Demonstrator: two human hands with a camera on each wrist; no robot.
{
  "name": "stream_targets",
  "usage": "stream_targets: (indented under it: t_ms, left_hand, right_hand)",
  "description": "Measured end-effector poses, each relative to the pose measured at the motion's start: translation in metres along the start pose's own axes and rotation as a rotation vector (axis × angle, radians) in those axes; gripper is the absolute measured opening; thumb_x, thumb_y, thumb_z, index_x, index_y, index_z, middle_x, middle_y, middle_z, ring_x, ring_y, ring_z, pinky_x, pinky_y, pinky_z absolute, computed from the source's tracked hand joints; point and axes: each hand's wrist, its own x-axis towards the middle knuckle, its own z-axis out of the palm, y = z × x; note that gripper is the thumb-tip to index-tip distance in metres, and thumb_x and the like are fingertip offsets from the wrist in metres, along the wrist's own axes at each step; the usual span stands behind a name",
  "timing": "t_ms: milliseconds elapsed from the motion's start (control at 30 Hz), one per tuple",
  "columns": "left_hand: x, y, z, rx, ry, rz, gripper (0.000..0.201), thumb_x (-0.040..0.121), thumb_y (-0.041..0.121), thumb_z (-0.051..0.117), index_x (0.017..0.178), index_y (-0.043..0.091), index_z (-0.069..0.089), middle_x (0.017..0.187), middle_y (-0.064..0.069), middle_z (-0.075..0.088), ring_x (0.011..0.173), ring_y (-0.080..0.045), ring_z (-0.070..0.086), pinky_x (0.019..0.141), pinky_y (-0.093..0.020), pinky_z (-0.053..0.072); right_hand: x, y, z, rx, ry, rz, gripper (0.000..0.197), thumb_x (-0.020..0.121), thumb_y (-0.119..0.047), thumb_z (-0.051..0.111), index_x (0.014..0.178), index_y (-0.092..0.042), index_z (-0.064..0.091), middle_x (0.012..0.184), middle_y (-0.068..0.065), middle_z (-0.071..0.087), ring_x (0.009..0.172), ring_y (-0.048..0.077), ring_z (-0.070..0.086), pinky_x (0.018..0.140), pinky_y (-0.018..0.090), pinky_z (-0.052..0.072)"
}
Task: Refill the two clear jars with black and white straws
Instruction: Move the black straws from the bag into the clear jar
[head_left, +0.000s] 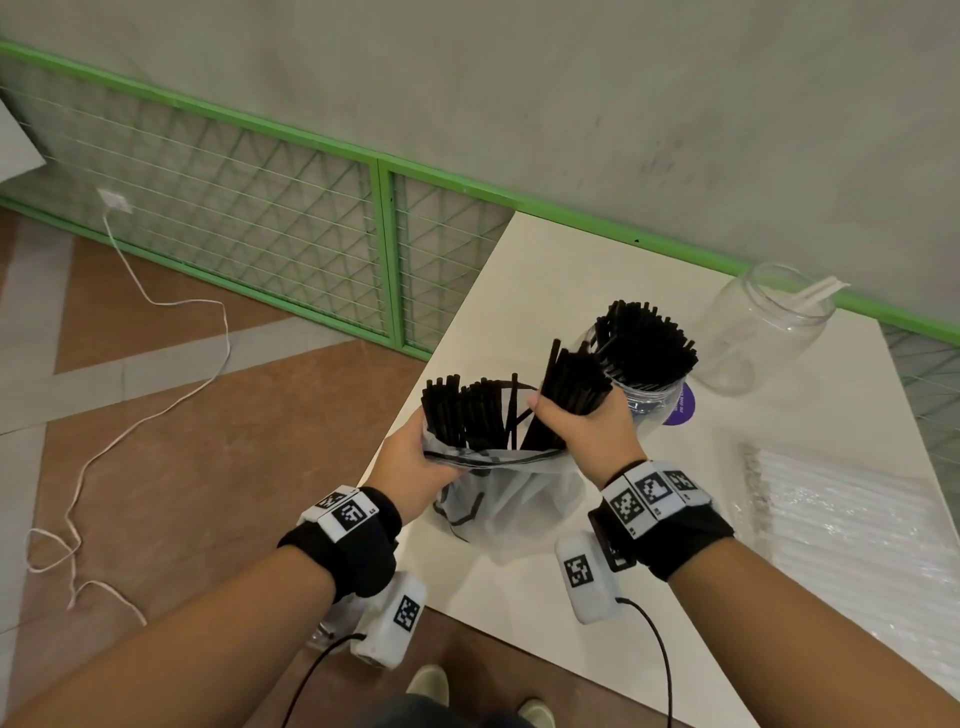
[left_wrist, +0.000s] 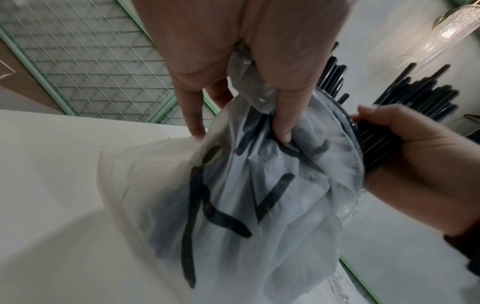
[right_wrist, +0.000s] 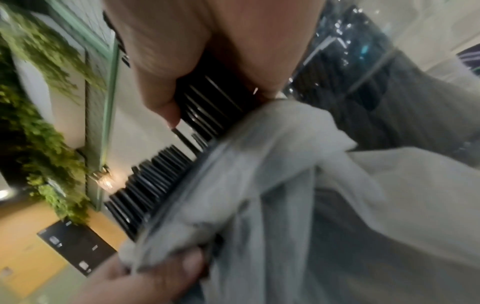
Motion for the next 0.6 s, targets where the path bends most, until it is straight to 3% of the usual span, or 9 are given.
stream_targets:
  t_ms: [133,267,367,500,600]
  left_hand:
    - [0.002,0.001,0.0,-0.002,-0.014,0.006,0.046,0.071,0.02,0.081,0.111,0.027,0.059,0.101,0.006,0.07,0.096,-0.005,0.065,0.087,-0.031,0.053]
    - [0.004,0.003,0.001,-0.006,-0.029,0.01,0.051,0.067,0.028,0.081,0.112,0.025,0.057,0.104,0.005,0.069,0.098,-0.006,0.064,0.089,-0.033,0.052]
    - [0.003,0.006,0.001,-0.011,-0.034,0.018,0.05,0.065,0.032,0.08,0.11,0.032,0.057,0.104,0.008,0.069,0.1,-0.004,0.063,0.09,-0.031,0.051]
    - [0.003,0.01,0.001,-0.011,-0.038,0.019,0.045,0.072,0.019,0.08,0.105,0.039,0.056,0.105,0.011,0.069,0.099,0.0,0.063,0.09,-0.028,0.05]
    - [0.004,0.01,0.002,-0.016,-0.038,0.014,0.047,0.069,0.023,0.08,0.107,0.039,0.057,0.104,0.011,0.069,0.1,-0.001,0.063,0.09,-0.029,0.05]
  right_hand:
    - [0.003,-0.024,-0.007,0.048,0.019,-0.07,0.004,0.083,-0.007,0.07,0.081,-0.004,0.07,0.084,0.007,0.071,0.087,0.018,0.067,0.089,0.041,0.054]
    - [0.005,-0.043,-0.016,0.135,0.091,-0.091,0.012,0.084,-0.004,0.066,0.076,-0.012,0.069,0.08,0.006,0.072,0.086,0.025,0.069,0.087,0.045,0.056]
    - [0.01,-0.052,-0.029,0.165,0.126,-0.091,0.007,0.084,-0.011,0.069,0.081,-0.017,0.071,0.083,0.006,0.073,0.089,0.026,0.069,0.086,0.049,0.055]
    - [0.013,-0.062,-0.047,0.247,0.163,-0.095,0.01,0.084,-0.011,0.069,0.092,-0.005,0.067,0.091,0.014,0.072,0.094,0.031,0.069,0.089,0.049,0.054]
    - [0.012,-0.071,-0.054,0.323,0.169,-0.119,0.003,0.086,-0.003,0.065,0.085,-0.006,0.065,0.083,0.011,0.071,0.087,0.029,0.069,0.083,0.044,0.056]
